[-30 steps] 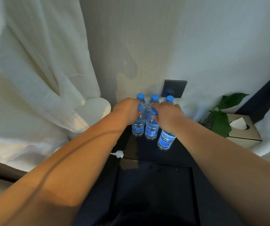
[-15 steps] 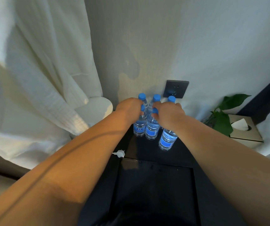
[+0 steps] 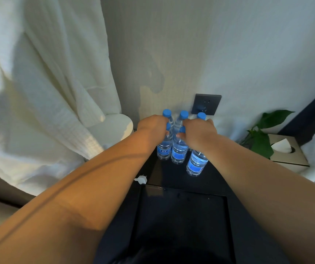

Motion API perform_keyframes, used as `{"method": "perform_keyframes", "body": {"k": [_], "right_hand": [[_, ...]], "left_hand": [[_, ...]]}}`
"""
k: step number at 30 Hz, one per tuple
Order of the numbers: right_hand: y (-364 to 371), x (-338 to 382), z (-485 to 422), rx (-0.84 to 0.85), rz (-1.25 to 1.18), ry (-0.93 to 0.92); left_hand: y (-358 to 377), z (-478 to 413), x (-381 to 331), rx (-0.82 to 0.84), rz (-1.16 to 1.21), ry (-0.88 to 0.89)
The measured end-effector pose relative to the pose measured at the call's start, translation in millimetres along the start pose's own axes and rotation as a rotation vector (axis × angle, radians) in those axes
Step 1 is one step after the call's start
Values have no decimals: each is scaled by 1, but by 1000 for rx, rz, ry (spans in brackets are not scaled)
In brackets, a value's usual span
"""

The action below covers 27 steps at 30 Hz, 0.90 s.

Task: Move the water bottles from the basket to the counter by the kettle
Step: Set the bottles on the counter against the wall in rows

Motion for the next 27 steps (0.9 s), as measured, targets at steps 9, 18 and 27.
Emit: {"method": "perform_keyframes", "body": {"k": [9,18,27], "right_hand": [[-3,4,11,-46,-42,-94],[-2,-1,8,-65,-89,11],[0,-2,8,-55,-116,-20]], "left_hand": [[1,1,1,-24,-5,20],[2,3,4,-48,10,29],[1,-2,3,-33,-21,3]]}}
Point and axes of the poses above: each hand's wrist, its own z-axis away from the middle knuckle, its own y-axis out of the palm, x = y × z, the point moved 7 cm from there along -z, towards the middle knuckle, and after that the axes turned 14 degrees about x, right-handed, at the moved point
